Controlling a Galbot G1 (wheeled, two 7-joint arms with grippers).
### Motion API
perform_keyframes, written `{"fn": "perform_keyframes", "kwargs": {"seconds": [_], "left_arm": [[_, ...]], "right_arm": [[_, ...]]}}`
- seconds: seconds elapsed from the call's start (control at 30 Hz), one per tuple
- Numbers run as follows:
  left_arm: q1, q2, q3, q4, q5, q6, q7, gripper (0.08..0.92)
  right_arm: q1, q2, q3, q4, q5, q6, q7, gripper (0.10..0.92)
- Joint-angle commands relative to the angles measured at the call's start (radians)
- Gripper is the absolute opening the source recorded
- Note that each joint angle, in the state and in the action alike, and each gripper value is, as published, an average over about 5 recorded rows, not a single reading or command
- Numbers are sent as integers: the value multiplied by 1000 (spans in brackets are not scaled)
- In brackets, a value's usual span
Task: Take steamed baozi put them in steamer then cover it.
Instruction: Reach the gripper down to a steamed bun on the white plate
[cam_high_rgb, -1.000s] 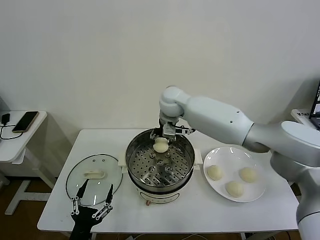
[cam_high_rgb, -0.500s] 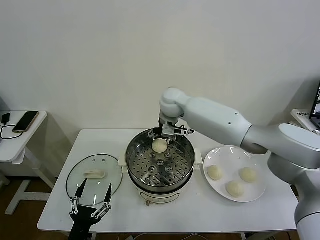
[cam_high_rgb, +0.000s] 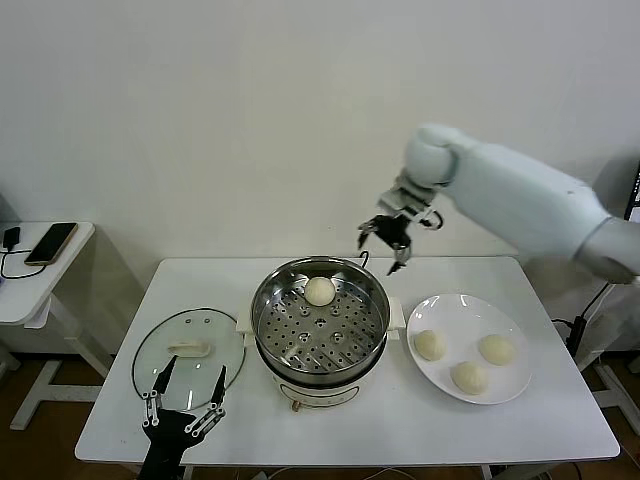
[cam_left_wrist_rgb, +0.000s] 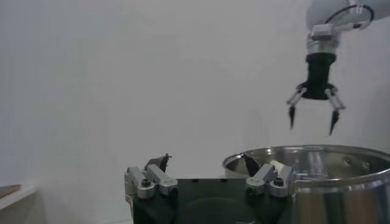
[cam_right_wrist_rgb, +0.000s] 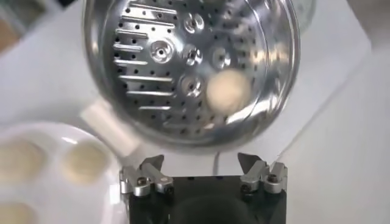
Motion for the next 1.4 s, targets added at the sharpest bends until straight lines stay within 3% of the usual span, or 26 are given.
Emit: {"fn": "perform_keyframes", "kwargs": {"seconds": [0.03,1.3,1.4], "left_arm": [[-3,1,5,-2,2,3,-3,823],[10,-16,-1,24,20,-29,-3,823],[9,-17,-1,24,20,-29,-3,823]], "right_arm": [[-46,-151,-172,-45,176,-172,48,823],[-319,-42,-82,-110,-5,-169,201,822],[-317,-49,-79,-95,-6,-167,211,782]]}}
